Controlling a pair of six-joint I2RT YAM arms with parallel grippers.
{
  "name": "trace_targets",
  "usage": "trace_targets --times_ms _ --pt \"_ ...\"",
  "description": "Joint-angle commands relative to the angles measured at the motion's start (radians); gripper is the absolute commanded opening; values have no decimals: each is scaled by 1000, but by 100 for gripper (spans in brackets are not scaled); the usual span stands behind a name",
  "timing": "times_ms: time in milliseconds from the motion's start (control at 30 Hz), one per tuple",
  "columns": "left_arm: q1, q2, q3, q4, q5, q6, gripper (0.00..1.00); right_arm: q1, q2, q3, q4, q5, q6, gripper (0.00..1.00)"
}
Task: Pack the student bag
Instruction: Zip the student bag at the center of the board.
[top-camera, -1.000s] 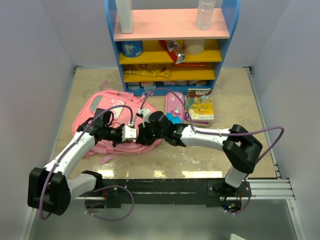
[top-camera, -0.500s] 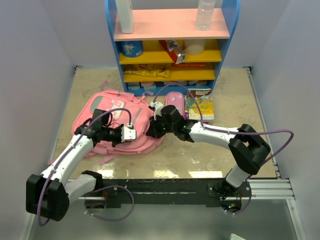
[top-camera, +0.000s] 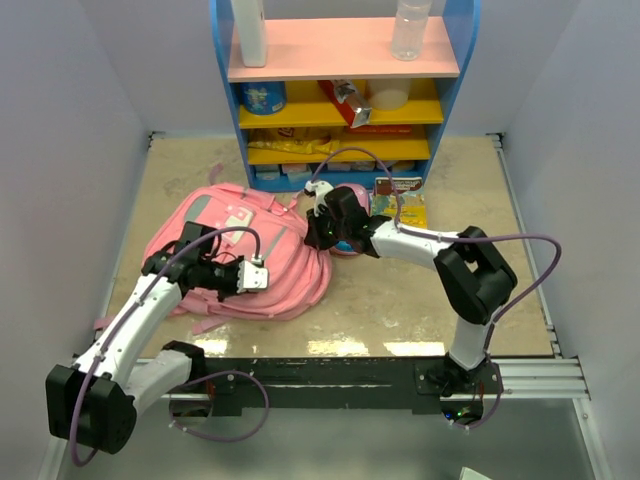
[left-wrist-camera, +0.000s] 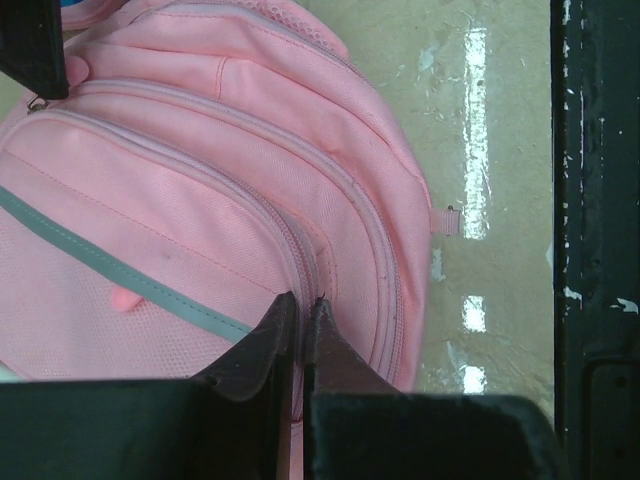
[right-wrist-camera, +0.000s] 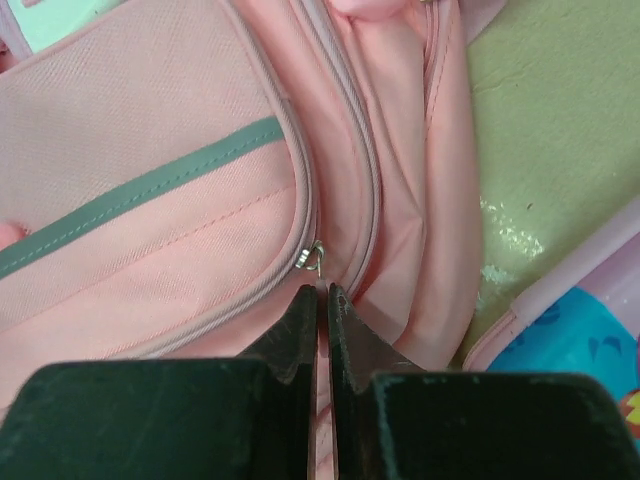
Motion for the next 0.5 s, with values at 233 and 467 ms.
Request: trace_targets --times_ms 233,467 --pt "4 -31 55 -246 37 152 0 -39 128 218 9 41 -81 0" --pt "3 -44 33 -194 8 110 0 -38 51 213 27 161 -55 29"
